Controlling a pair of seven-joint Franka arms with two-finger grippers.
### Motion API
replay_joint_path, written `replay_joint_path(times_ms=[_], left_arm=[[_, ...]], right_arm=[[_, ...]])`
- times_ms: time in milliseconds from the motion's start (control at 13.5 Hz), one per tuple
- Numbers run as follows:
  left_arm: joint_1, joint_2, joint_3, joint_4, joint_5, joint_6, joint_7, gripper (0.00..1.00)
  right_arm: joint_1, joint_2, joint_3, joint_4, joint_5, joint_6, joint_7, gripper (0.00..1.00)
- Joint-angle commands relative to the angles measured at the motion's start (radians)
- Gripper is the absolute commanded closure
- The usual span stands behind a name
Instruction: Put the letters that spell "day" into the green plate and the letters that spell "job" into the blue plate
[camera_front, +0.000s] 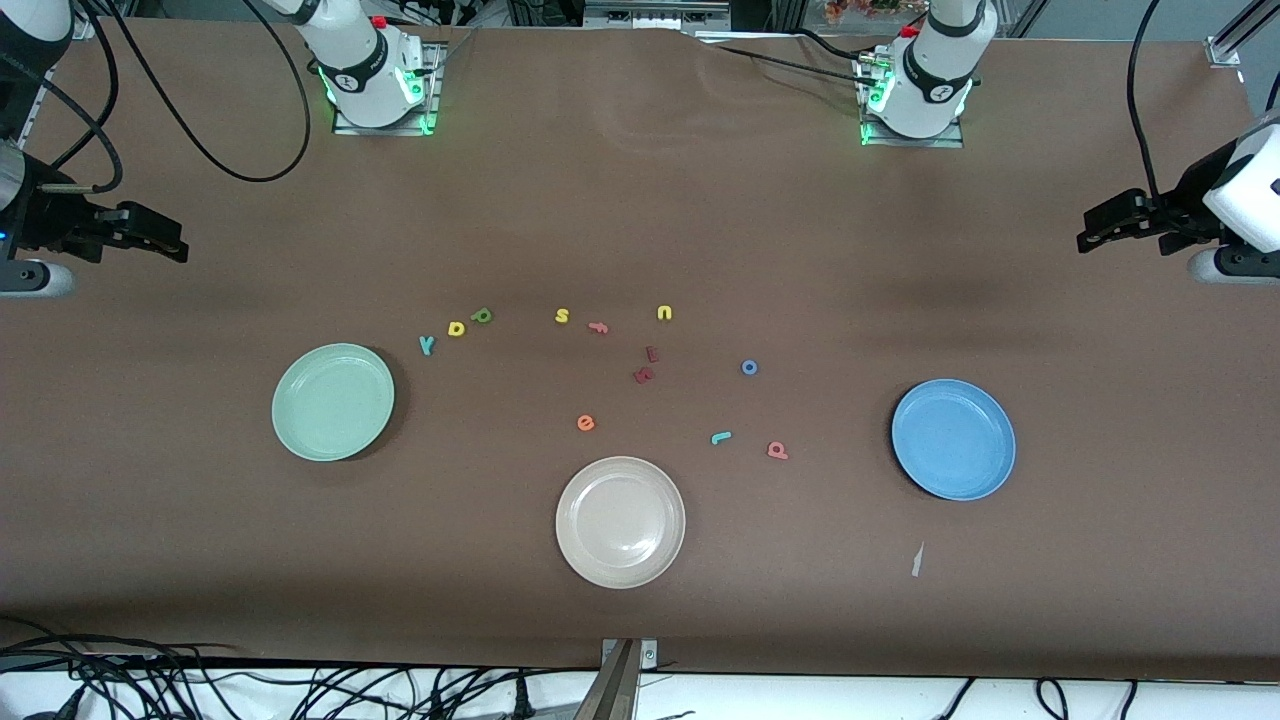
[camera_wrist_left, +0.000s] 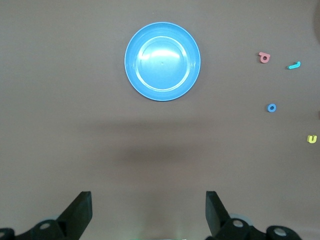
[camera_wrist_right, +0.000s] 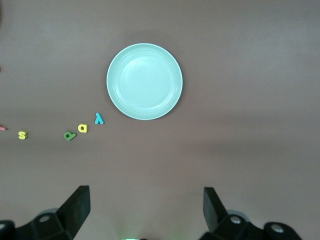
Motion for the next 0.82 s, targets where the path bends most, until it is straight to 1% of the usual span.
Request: replay_joint_path(times_ms=[0,742], left_arm=[[0.013,0.011,-0.001,0.019,0.022,-0.017,0.008,0.0],[0.013,0.011,-0.004,0.036,0.022,-0.016,0.012,0.0]], right_arm=[[0.002,-0.001,-0.003,0.019,0.013,-0.022,-0.001,0.0],[0.011,0.002,0.003,0.024,0.016,-0.043,0.001,0.0]])
